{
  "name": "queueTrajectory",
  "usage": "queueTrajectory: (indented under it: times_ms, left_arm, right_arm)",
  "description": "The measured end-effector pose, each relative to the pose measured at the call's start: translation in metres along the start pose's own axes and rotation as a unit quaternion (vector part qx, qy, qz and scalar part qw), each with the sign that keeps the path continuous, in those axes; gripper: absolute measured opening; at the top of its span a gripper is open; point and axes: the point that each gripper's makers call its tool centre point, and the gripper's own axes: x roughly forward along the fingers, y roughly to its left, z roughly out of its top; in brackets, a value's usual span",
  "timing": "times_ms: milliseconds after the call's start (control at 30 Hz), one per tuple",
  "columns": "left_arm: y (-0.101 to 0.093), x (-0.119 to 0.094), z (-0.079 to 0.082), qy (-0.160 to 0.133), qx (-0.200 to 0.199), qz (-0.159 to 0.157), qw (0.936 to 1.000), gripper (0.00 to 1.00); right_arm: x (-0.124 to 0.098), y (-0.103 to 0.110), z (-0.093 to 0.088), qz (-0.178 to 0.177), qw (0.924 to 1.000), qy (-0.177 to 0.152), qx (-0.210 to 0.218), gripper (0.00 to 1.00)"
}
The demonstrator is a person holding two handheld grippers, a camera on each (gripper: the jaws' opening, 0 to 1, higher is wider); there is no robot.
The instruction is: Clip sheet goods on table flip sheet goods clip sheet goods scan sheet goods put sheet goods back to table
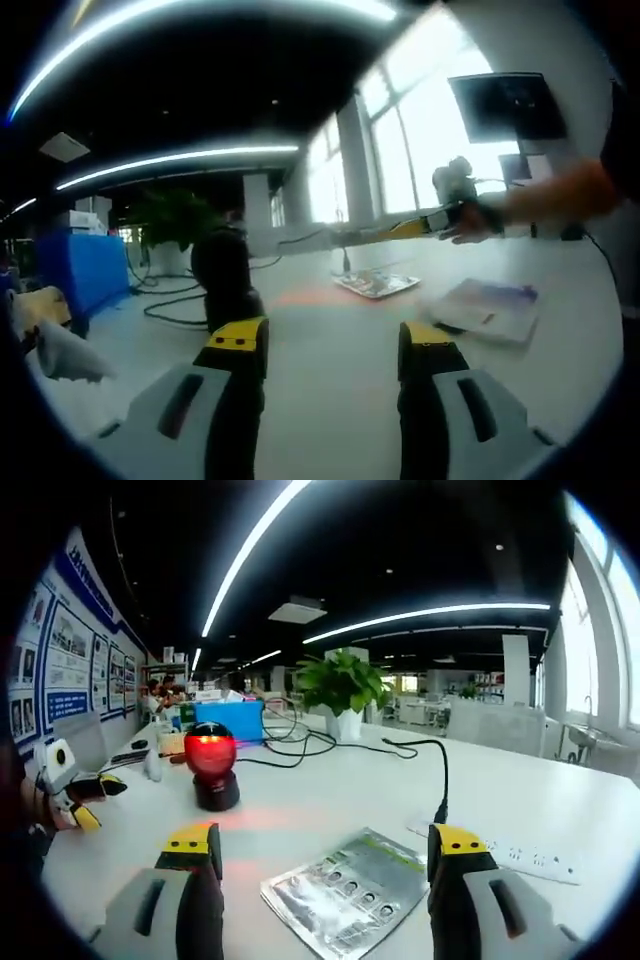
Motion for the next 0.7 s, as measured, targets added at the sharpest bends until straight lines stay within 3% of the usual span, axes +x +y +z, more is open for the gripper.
queueTrajectory:
  times_ms: [400, 700]
  left_arm:
    - [0.0, -0.001, 0.004, -0.009, -0.009, 0.003, 0.9999, 0.44]
    - [0.001, -0.001, 0.003, -0.006, -0.003, 0.002, 1.0, 0.44]
  right_arm:
    - [-0.049, 0.02, 0.022, -0.021, 0.9988, -0.044, 0.008, 0.78]
    - [-0.08, 0.023, 0.013, -0.041, 0.9973, -0.059, 0.018, 0.77]
